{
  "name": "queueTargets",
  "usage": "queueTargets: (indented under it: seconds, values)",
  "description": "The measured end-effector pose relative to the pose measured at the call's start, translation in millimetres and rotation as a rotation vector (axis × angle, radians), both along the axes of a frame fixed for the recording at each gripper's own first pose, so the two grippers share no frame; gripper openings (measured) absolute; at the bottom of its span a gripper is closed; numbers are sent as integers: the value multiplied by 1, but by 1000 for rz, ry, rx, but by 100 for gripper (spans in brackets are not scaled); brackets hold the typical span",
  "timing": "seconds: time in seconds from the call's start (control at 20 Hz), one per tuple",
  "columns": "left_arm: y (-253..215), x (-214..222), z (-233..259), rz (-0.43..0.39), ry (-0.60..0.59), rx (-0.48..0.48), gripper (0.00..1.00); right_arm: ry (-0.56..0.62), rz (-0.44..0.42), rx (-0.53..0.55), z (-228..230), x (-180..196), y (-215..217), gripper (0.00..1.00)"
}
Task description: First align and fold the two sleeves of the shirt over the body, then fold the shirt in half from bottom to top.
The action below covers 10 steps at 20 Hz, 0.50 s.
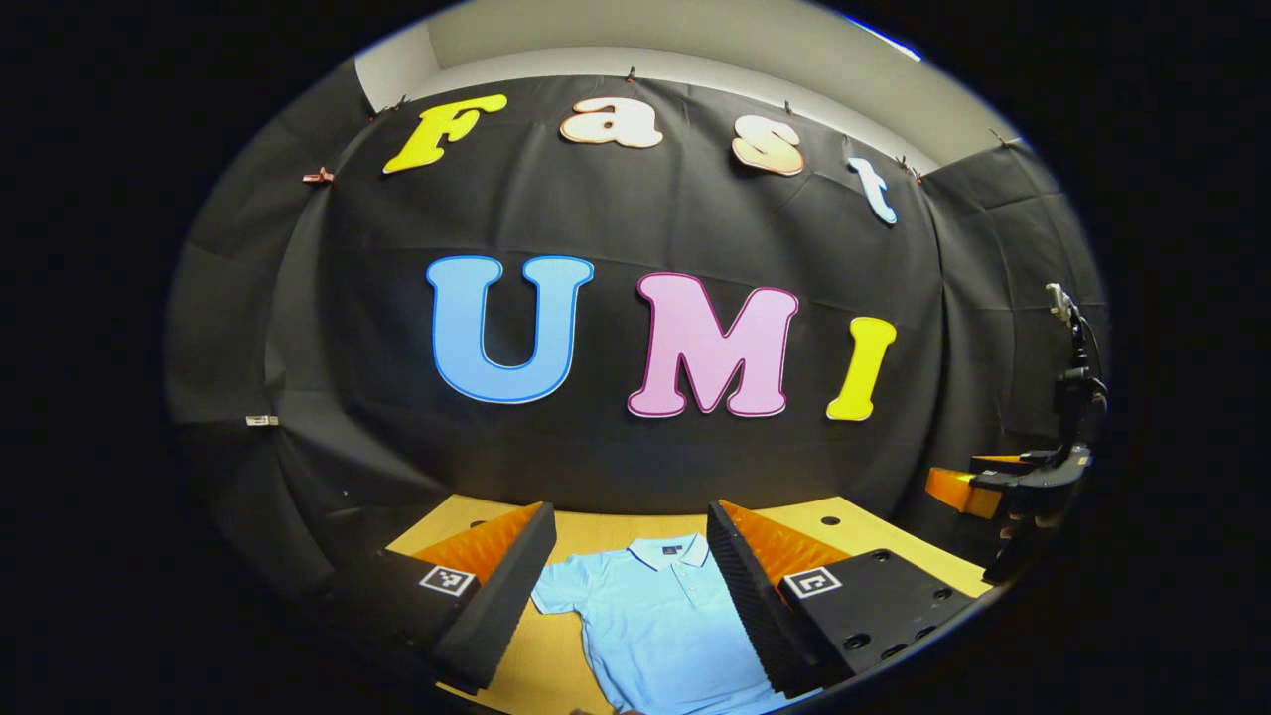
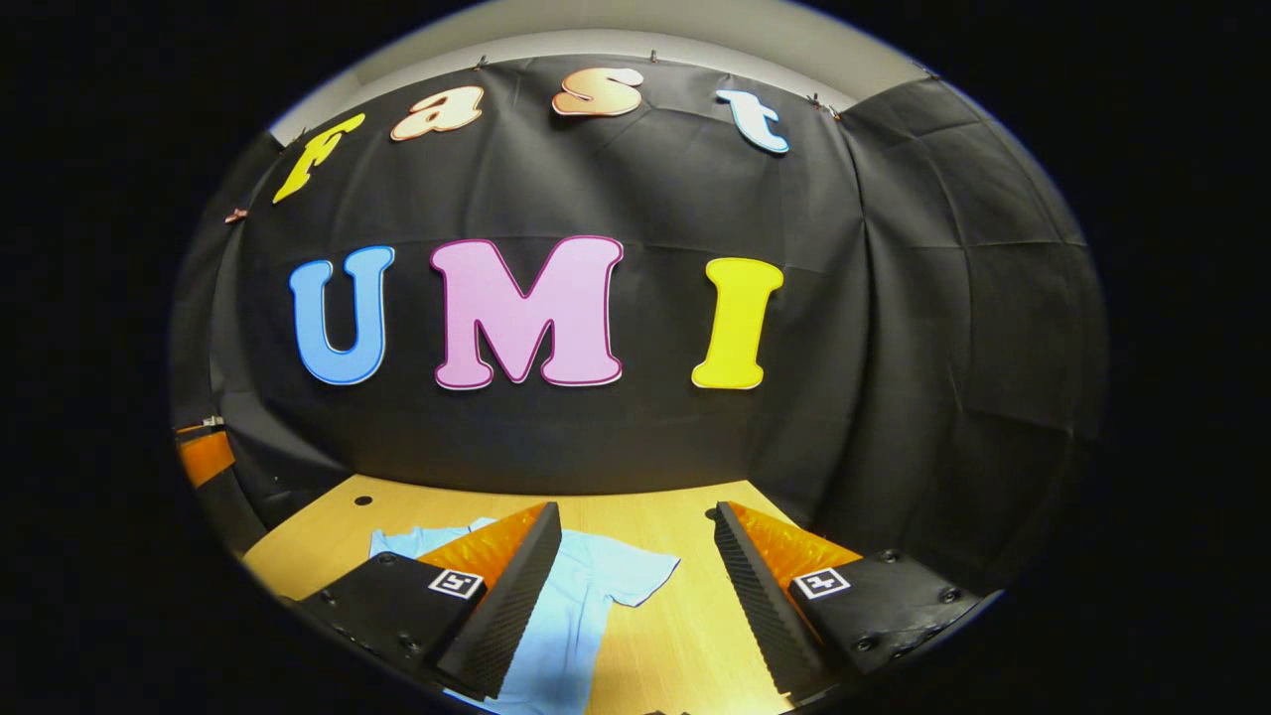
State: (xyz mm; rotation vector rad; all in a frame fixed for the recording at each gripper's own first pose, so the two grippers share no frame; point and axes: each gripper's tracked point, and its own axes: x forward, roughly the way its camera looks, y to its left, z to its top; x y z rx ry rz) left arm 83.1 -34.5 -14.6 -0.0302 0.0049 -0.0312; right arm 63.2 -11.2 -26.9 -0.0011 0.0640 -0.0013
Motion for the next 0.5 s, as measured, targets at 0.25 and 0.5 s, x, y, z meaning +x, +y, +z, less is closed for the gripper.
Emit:
queueTargets:
  seconds: [0.25,0.5]
  values:
    - [3,9,-13,10,37,-2,97,20,0,-26,-8,26,-4,97]
    - [13,23,-21,78,65,4,97,77,1,-86,-38,92,-20,97]
